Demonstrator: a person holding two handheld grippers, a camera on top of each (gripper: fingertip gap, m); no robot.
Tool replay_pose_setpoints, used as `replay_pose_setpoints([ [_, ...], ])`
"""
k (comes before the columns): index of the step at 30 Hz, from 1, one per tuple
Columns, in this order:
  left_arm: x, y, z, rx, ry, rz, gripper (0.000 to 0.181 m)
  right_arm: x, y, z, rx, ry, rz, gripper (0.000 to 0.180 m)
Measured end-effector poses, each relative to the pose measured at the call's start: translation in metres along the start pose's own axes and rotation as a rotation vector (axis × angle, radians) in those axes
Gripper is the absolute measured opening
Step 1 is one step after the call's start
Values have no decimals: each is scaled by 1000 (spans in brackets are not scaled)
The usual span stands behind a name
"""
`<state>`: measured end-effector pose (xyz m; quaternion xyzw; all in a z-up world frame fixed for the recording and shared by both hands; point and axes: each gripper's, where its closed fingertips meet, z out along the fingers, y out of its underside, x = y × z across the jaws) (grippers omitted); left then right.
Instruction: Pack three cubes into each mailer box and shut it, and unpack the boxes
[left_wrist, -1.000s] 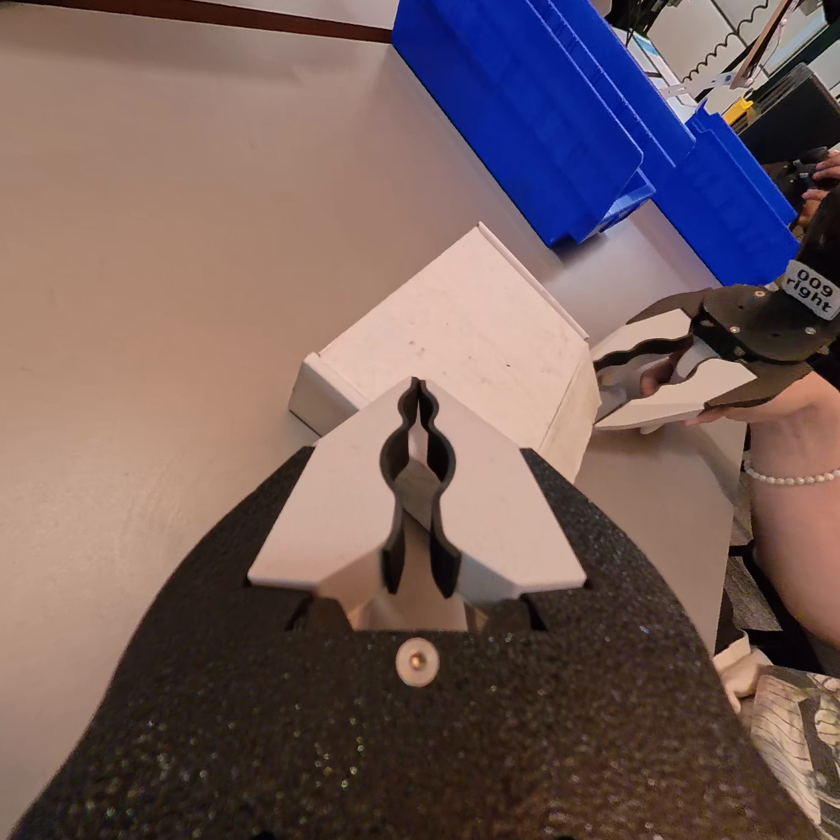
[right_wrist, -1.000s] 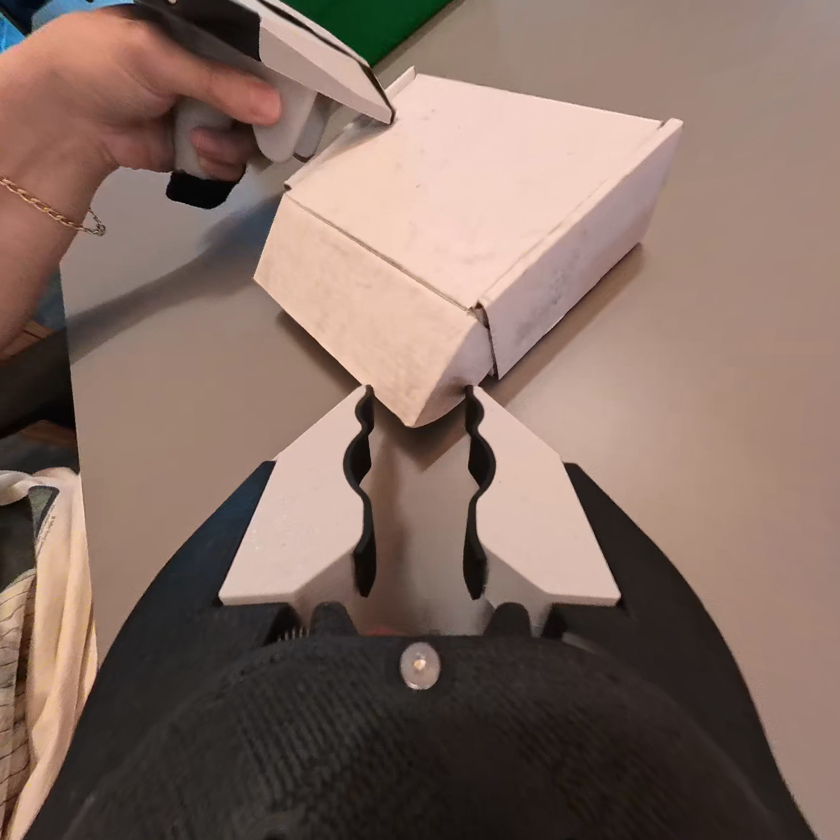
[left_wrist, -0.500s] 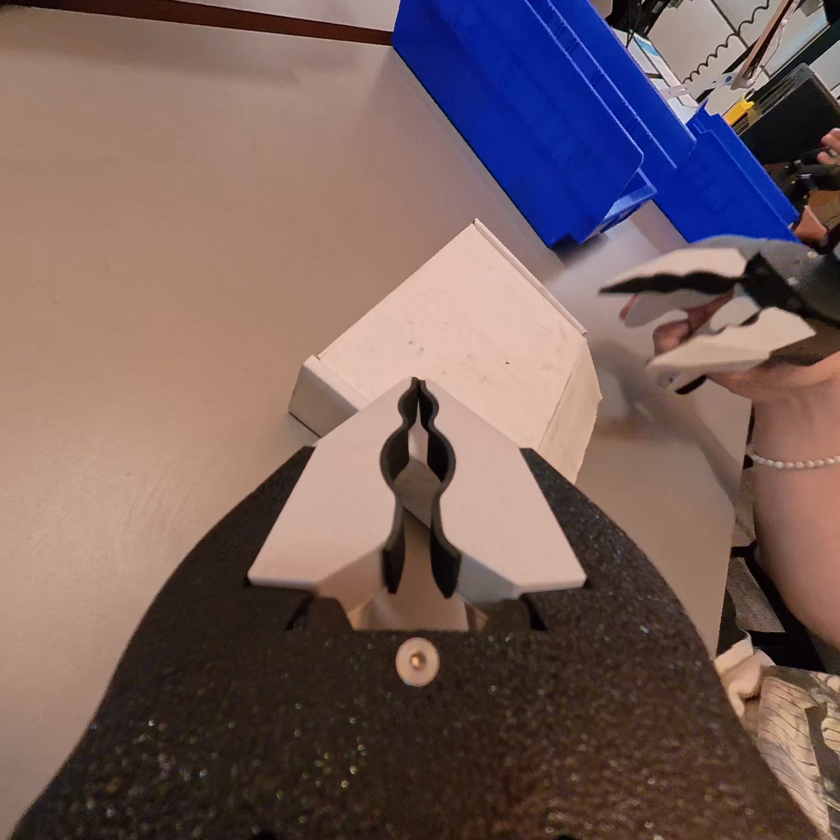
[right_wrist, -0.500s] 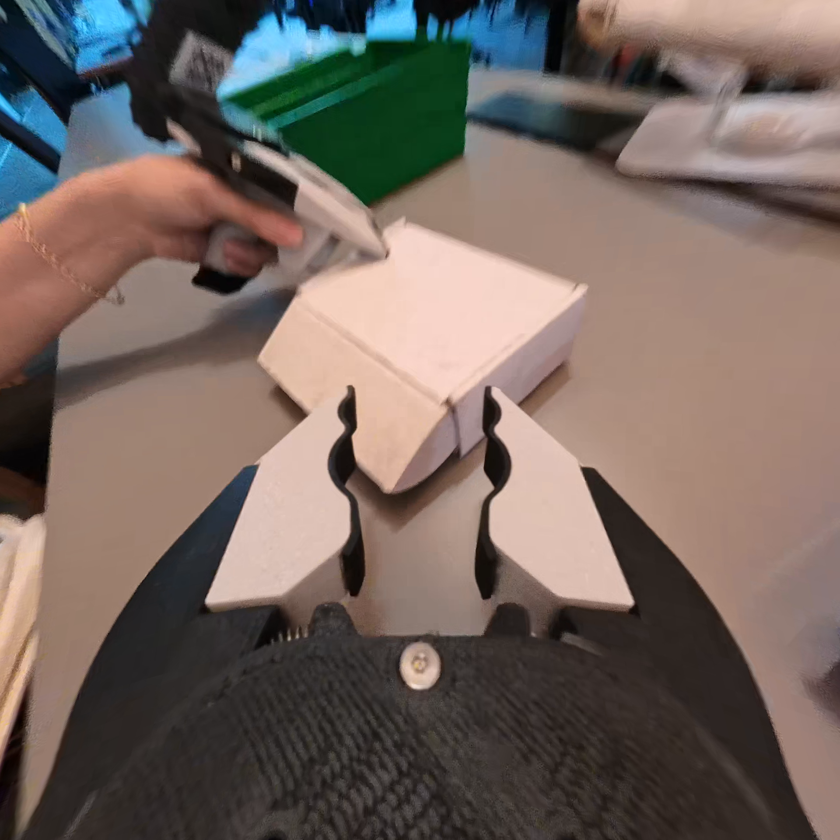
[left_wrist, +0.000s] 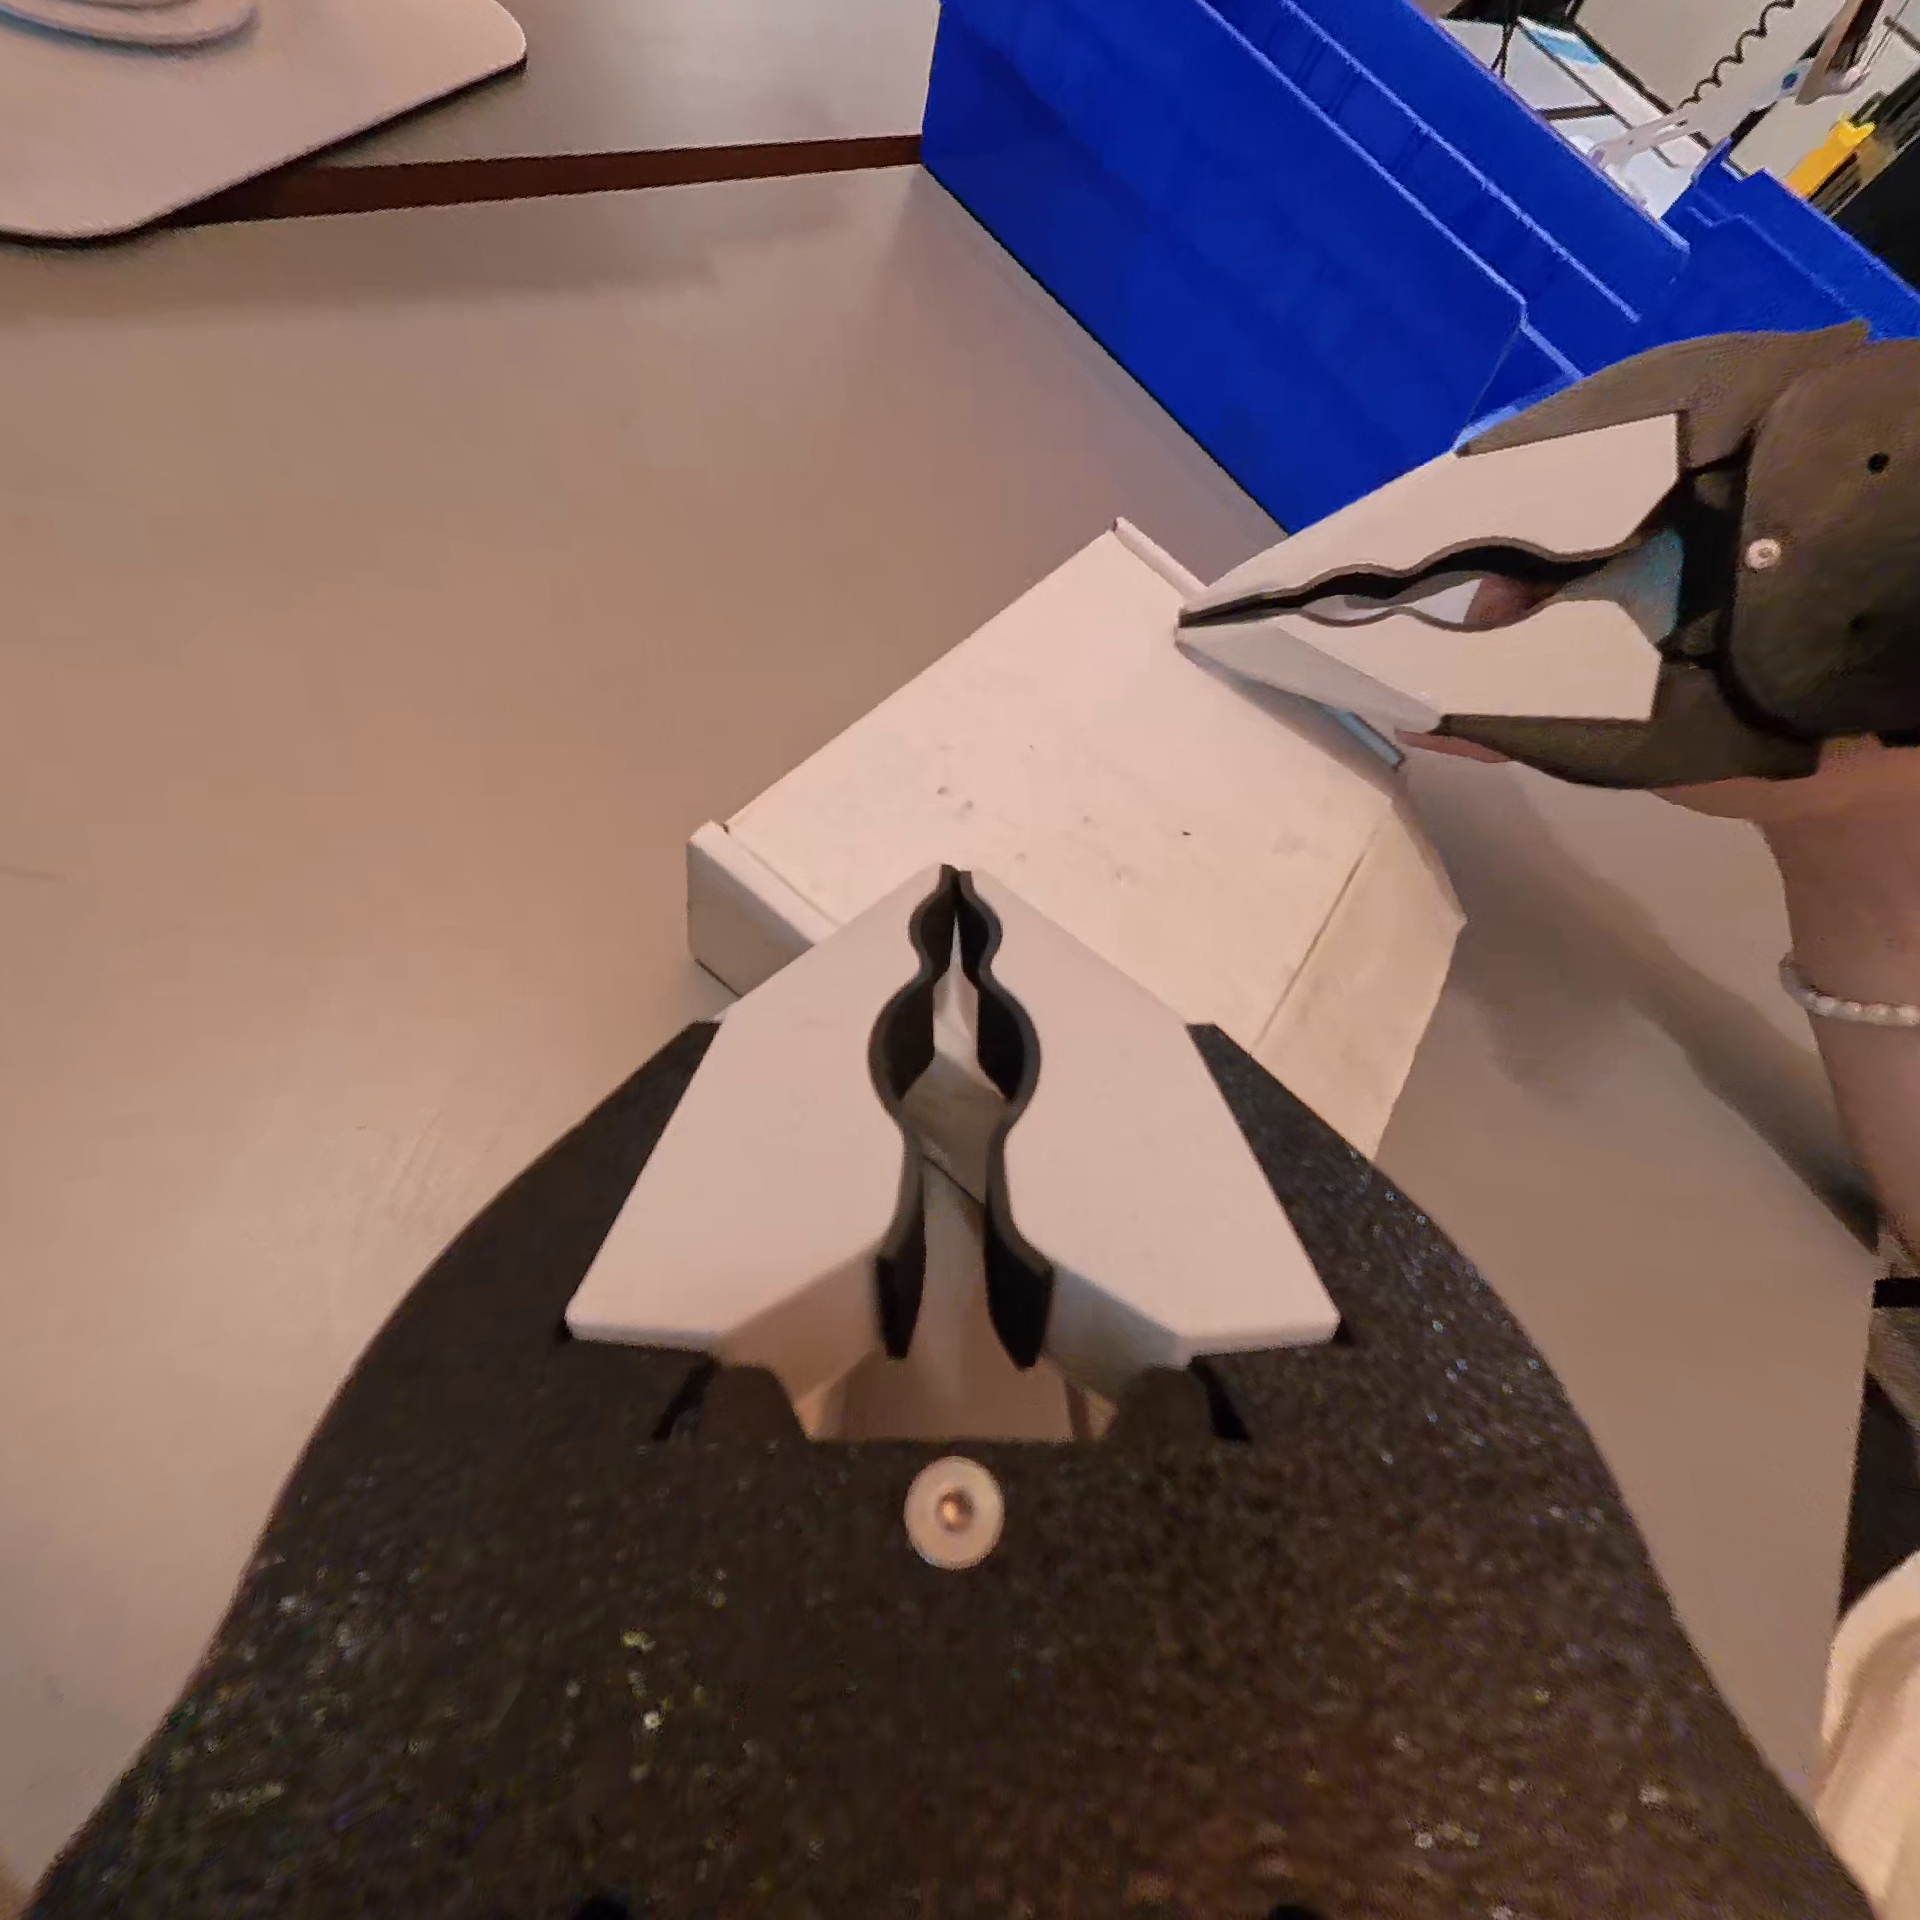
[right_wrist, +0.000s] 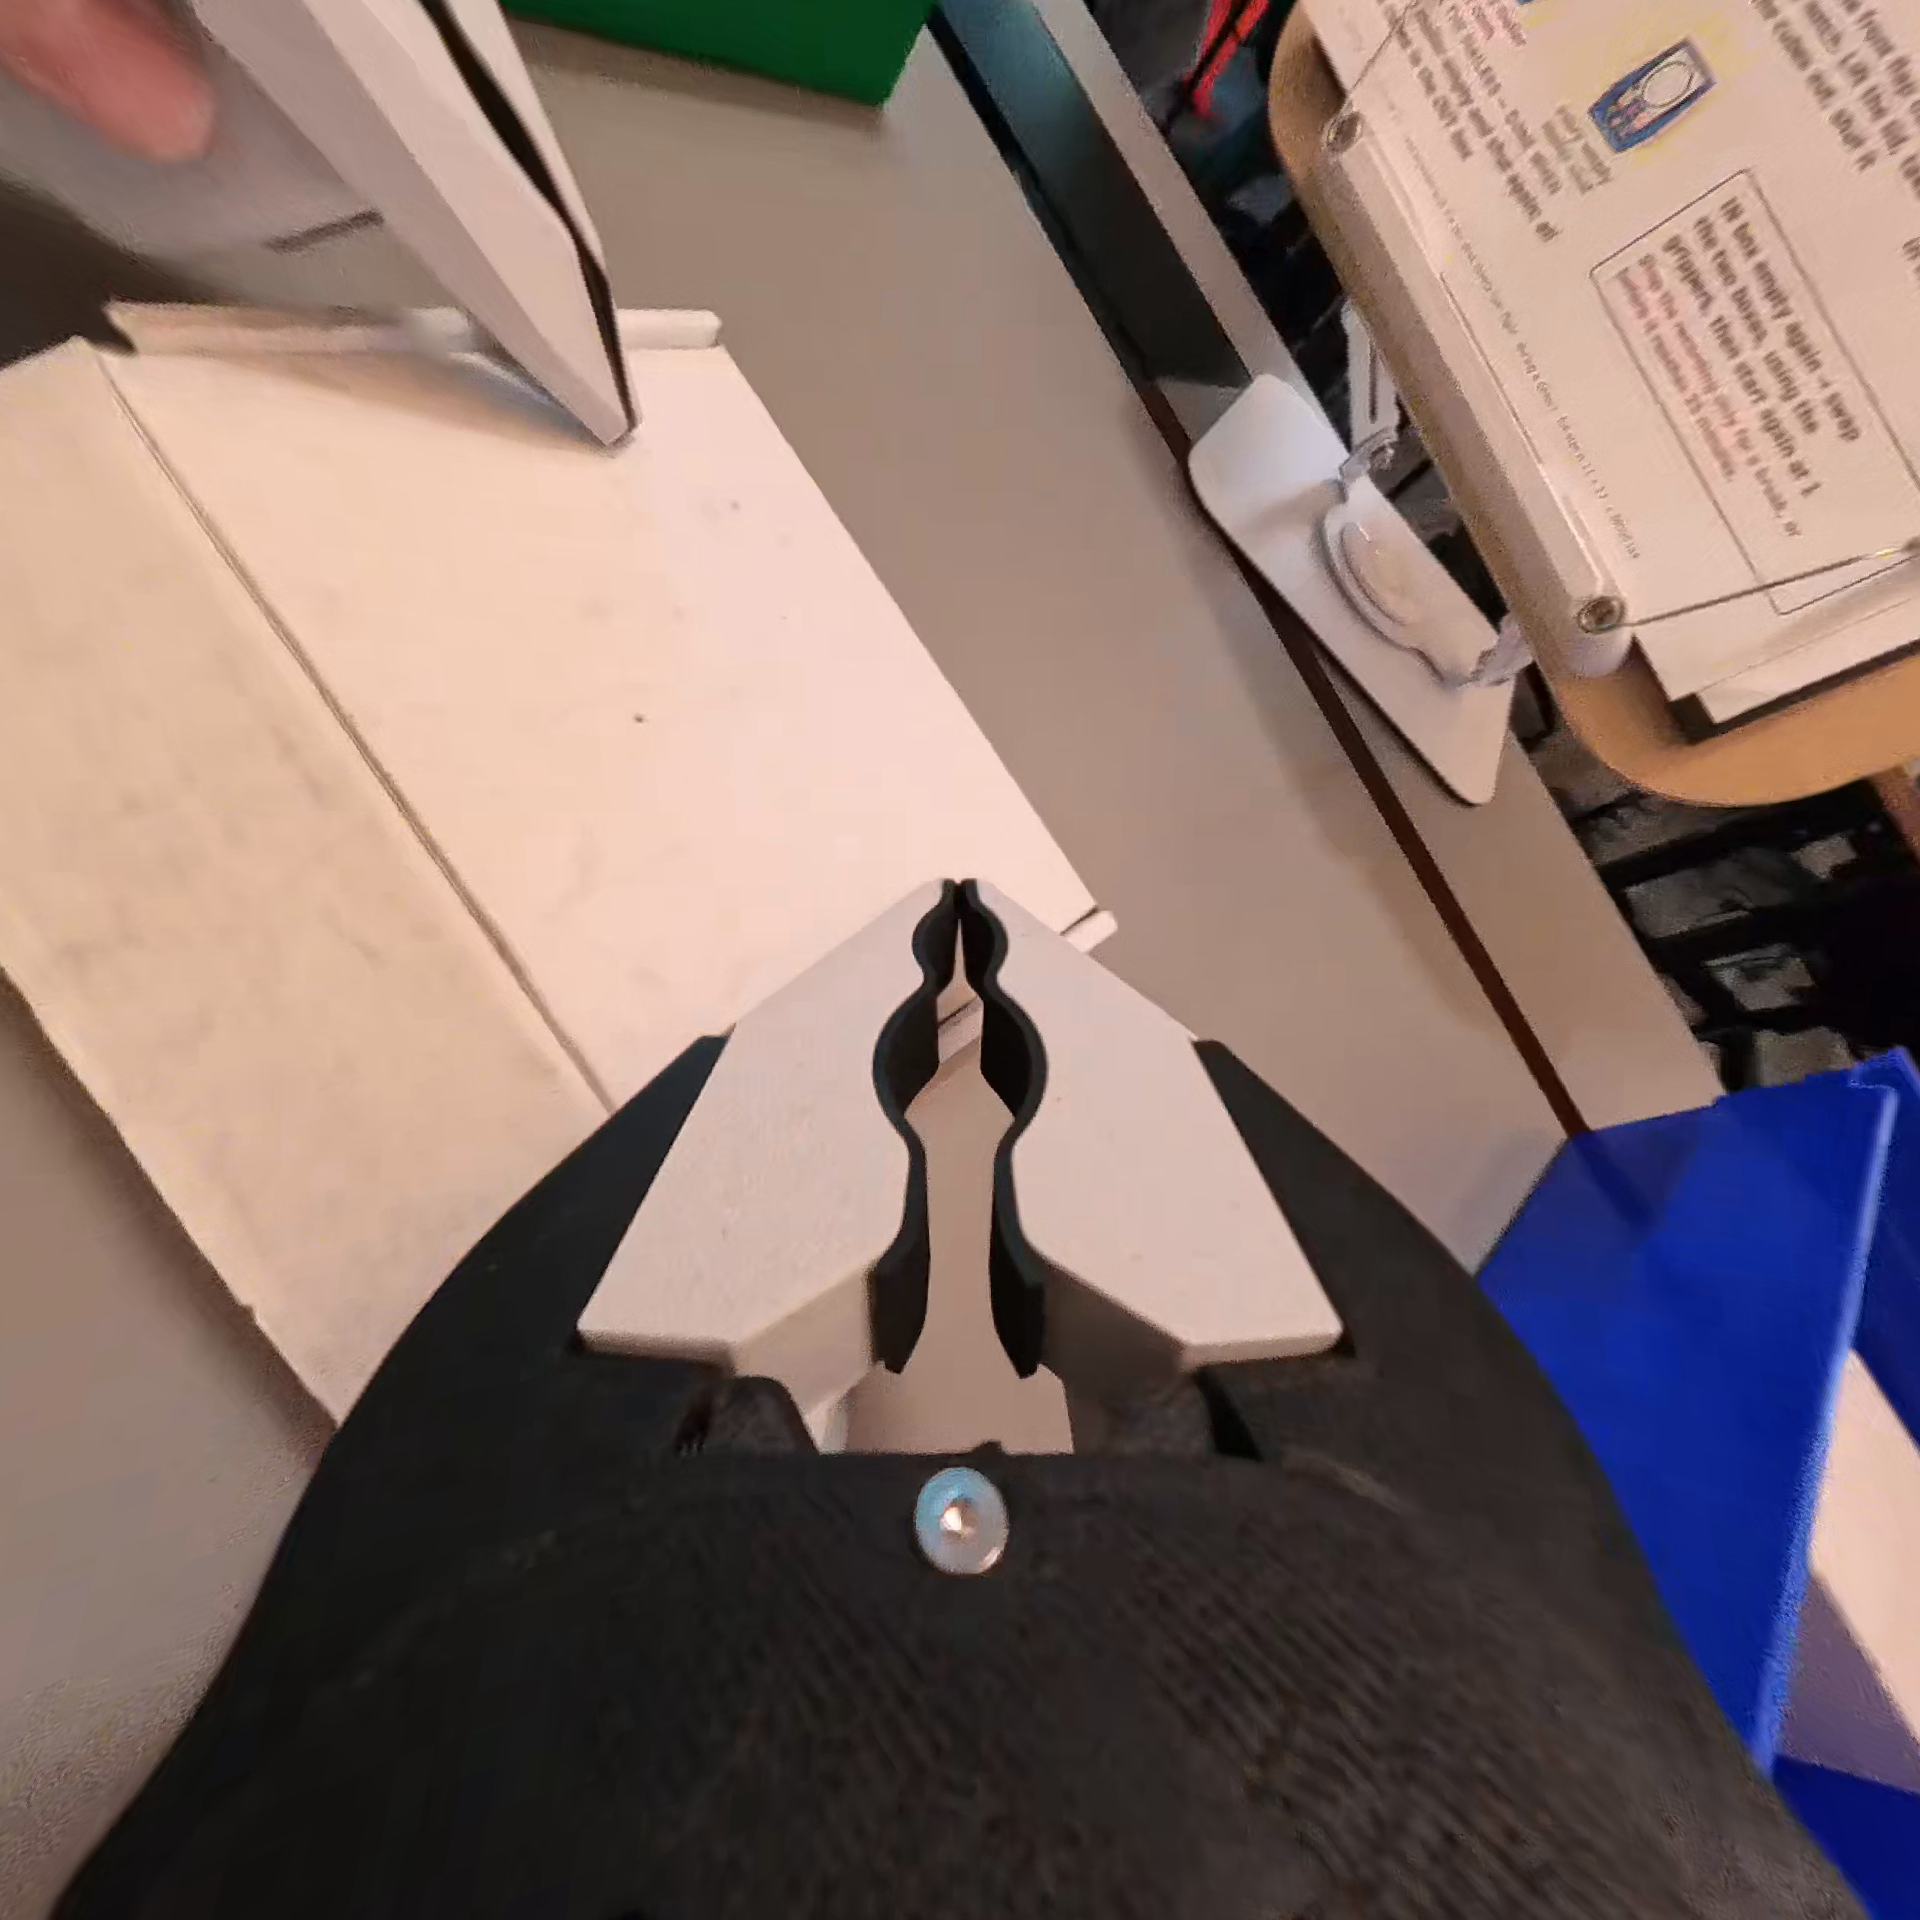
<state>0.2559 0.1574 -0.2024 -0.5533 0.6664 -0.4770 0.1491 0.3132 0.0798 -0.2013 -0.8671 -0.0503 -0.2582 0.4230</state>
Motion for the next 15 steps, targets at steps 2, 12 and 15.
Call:
replay_pose_setpoints([
  [2, 4, 1, -3, 18, 5, 69, 0, 0, 0, 0, -11, 1, 24, 0],
  [12, 40, 65, -69, -1, -99, 144, 44, 0, 0, -2, 38, 27, 72, 0],
  [15, 47, 75, -60, -21, -72, -6, 54, 0, 0, -2, 36, 30, 70, 0],
])
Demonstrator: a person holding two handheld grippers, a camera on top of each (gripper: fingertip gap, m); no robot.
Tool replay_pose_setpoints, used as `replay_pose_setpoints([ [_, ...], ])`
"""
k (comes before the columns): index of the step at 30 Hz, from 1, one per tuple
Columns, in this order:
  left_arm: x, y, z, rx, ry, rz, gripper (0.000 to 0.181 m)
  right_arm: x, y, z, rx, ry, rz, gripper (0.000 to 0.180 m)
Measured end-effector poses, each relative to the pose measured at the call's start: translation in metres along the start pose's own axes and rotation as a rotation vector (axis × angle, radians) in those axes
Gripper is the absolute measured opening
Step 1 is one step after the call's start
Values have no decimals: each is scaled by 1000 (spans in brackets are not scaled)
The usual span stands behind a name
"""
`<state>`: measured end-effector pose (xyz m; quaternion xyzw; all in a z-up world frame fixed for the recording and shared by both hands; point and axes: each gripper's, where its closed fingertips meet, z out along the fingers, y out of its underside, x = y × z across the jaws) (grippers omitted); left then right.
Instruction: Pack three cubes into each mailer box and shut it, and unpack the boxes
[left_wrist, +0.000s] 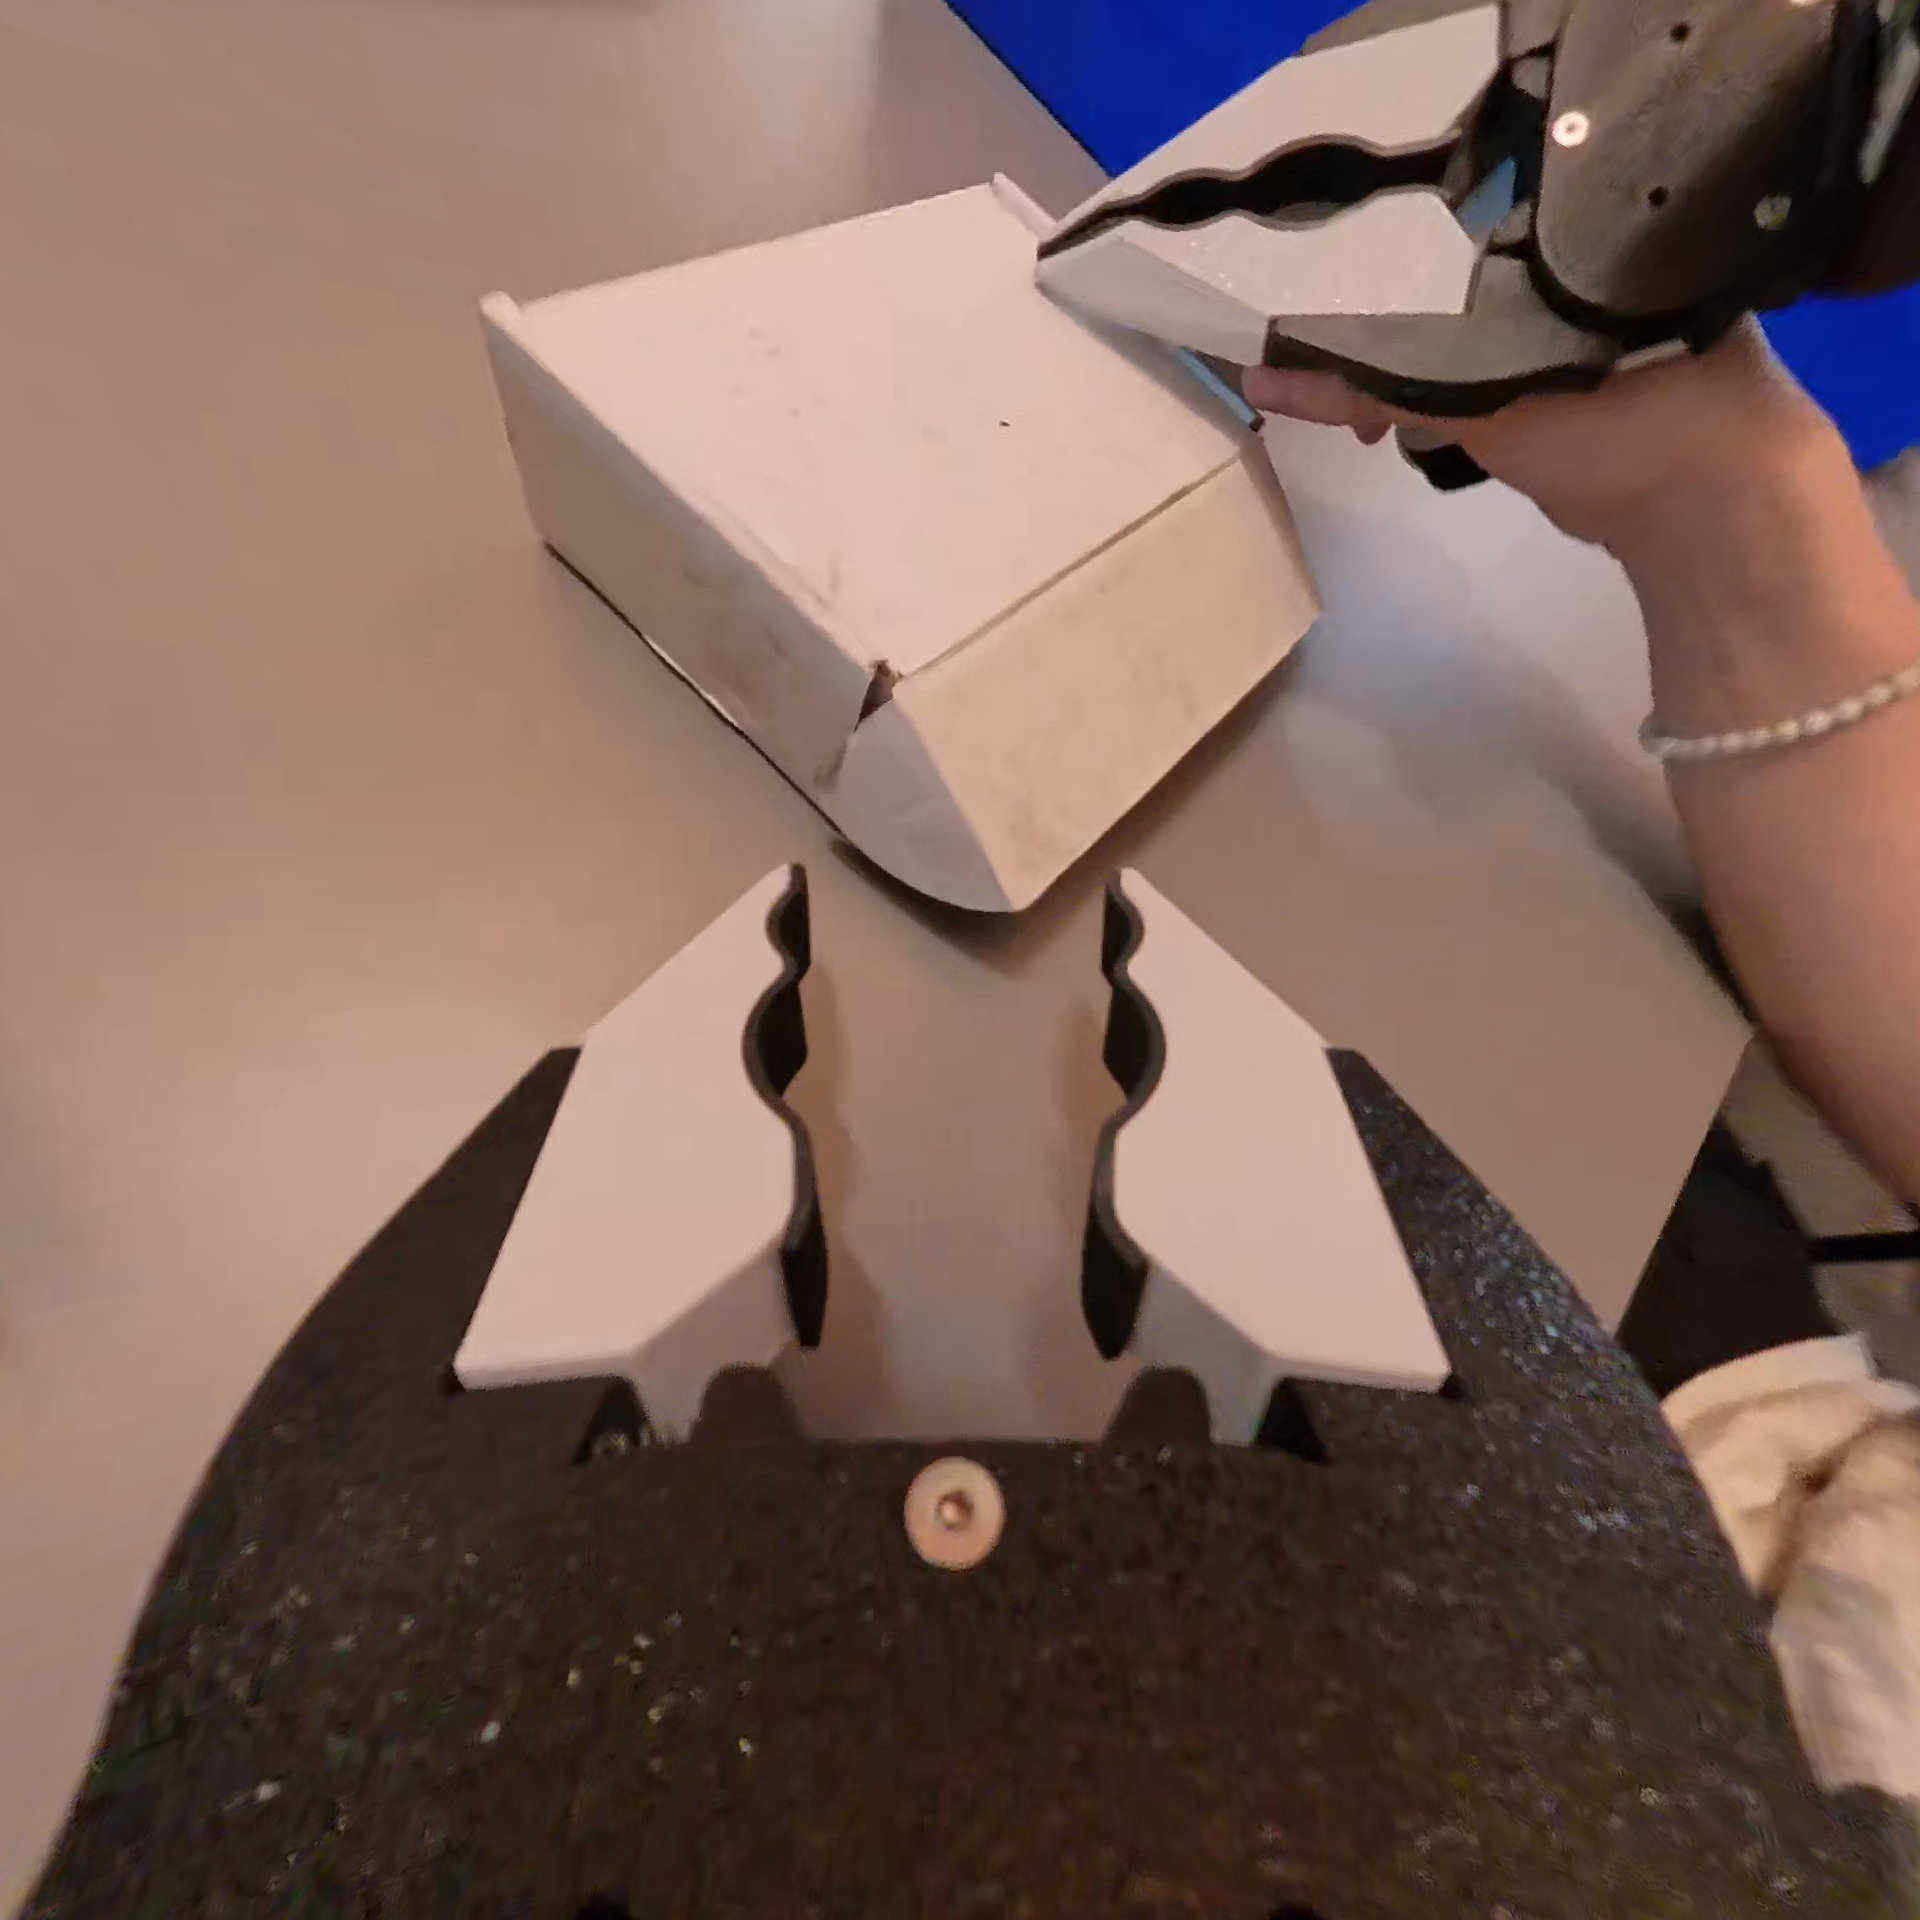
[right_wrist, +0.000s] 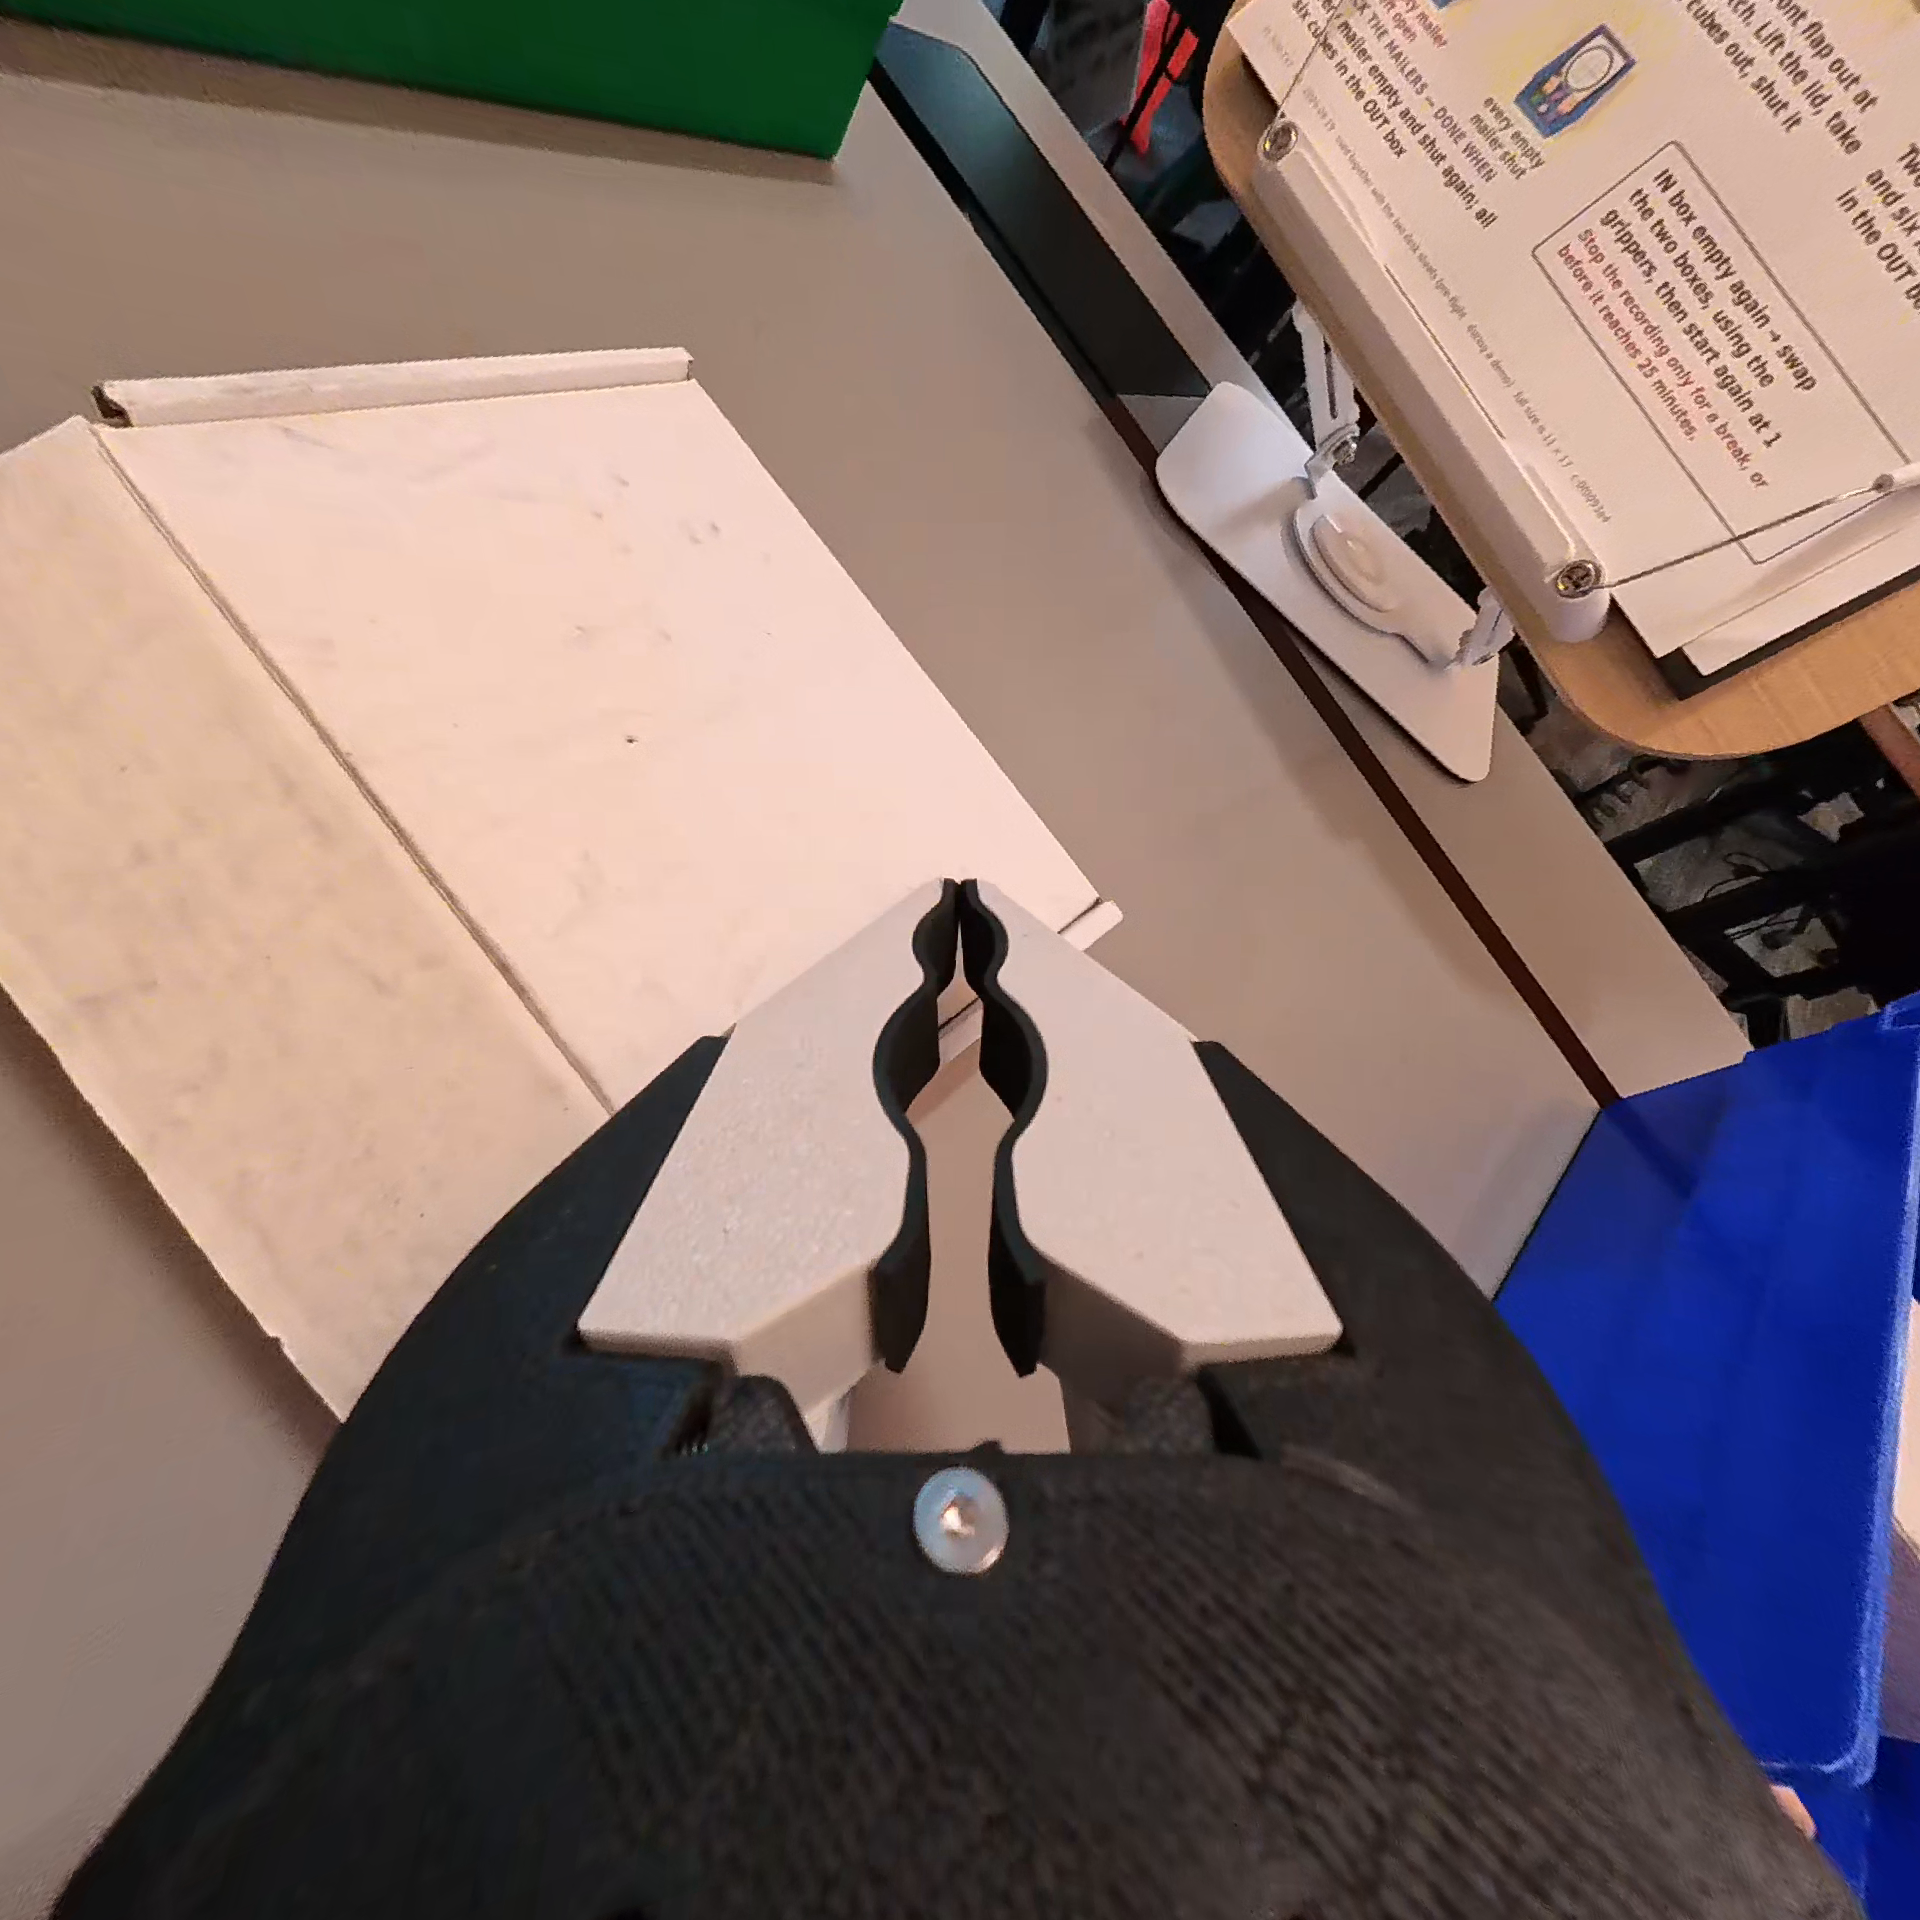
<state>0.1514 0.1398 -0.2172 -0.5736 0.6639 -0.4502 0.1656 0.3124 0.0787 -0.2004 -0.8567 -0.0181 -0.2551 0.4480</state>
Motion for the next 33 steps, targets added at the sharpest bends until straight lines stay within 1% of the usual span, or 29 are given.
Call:
replay_pose_setpoints([
  [4, -2, 0, 18, -17, -5, -121, 55, 0, 0, 0, 1, 5, -9, 0],
  [8, 4, 8, 31, -91, 7, -127, 54, 0, 0, 0, 13, 18, 0, 0],
  [10, 6, 13, 35, -122, 3, -109, 50, 0, 0, -1, 8, 23, -16, 0],
  [13, 5, 14, 35, -115, -11, -90, 43, 0, 0, 0, -6, 31, -36, 0],
  [15, 8, 13, 33, -109, 22, -108, 41, 0, 0, 0, -13, 37, -51, 0],
  [17, 17, 10, 30, -94, 103, -155, 33, 0, 0, -1, -15, 44, -57, 0],
  [18, 17, 10, 29, -91, 113, -169, 34, 0, 0, -1, -17, 46, -59, 0],
  [21, 4, 13, 30, -102, 32, -132, 43, 0, 0, 0, -21, 47, -59, 0],
  [22, 6, 12, 30, -98, 39, -128, 45, 0, 0, 0, -20, 47, -58, 0],
  [27, 13, 11, 29, -83, 127, -97, 58, 0, 0, -1, -9, 44, -42, 0],
  [31, 15, 9, 26, -67, 211, -118, 61, 1, 0, -1, -8, 43, -36, 0],
  [33, 14, 11, 27, -82, 213, -105, 56, 0, 0, 0, -10, 44, -40, 0],
])
